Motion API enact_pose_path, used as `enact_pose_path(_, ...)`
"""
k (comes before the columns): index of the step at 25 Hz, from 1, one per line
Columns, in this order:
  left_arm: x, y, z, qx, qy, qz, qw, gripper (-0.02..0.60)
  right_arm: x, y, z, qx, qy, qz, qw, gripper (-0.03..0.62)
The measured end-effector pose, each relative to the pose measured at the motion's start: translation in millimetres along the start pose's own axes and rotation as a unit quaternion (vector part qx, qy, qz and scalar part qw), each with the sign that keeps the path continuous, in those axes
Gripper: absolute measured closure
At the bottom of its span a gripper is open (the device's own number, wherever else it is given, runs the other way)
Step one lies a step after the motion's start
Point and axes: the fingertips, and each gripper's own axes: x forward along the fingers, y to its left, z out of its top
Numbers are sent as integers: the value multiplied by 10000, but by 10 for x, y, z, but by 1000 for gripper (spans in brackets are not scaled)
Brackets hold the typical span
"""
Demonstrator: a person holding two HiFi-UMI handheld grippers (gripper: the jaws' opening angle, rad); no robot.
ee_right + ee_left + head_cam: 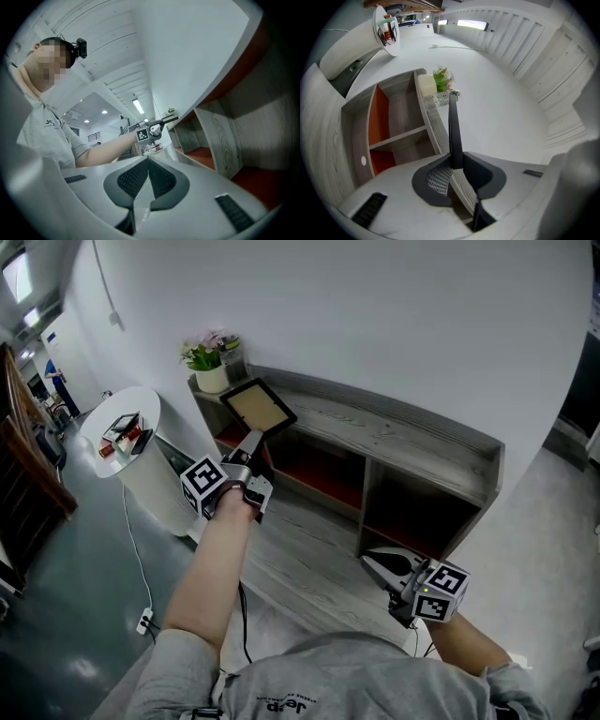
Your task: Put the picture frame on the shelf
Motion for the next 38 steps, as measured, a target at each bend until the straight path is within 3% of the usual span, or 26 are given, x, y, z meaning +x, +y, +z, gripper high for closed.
enact_pose_path(6,132,135,-41,-149,-10,328,9993,466,10,12,23,1,-27,12,10000,580)
enact_pose_path(15,471,236,-75,495,659,855,9929,448,-16,-37,27,41,-1,63,10000,580)
enact_pose_path(18,582,255,-59,969,989,1112,9841,432,-33,-58,26,73,0,66,10000,580)
enact_pose_path(20,646,279,-98,1379,1349,1313,9724,417,-44,-67,22,86,4,65,9999,580)
enact_pose_path(23,709,299,-274,1819,2034,1388,9520,270,-62,-82,30,93,4,57,9999,580)
enact_pose_path(25,707,269,-334,1942,2193,1257,9478,217,-77,-94,38,88,-3,40,10000,579)
enact_pose_path(28,602,234,-342,1965,2143,1038,9512,160,-101,-116,47,73,-32,21,10000,579)
enact_pose_path(30,467,210,-339,2025,2052,866,9536,158,-117,-129,65,48,-59,7,10000,579)
enact_pose_path(34,29,-31,-450,2234,1908,-55,9559,165,-150,-129,145,-41,-104,-53,9999,579)
enact_pose_path(38,-549,-256,-669,2669,1807,-908,9423,213,-195,-155,224,-169,-130,-172,9996,580)
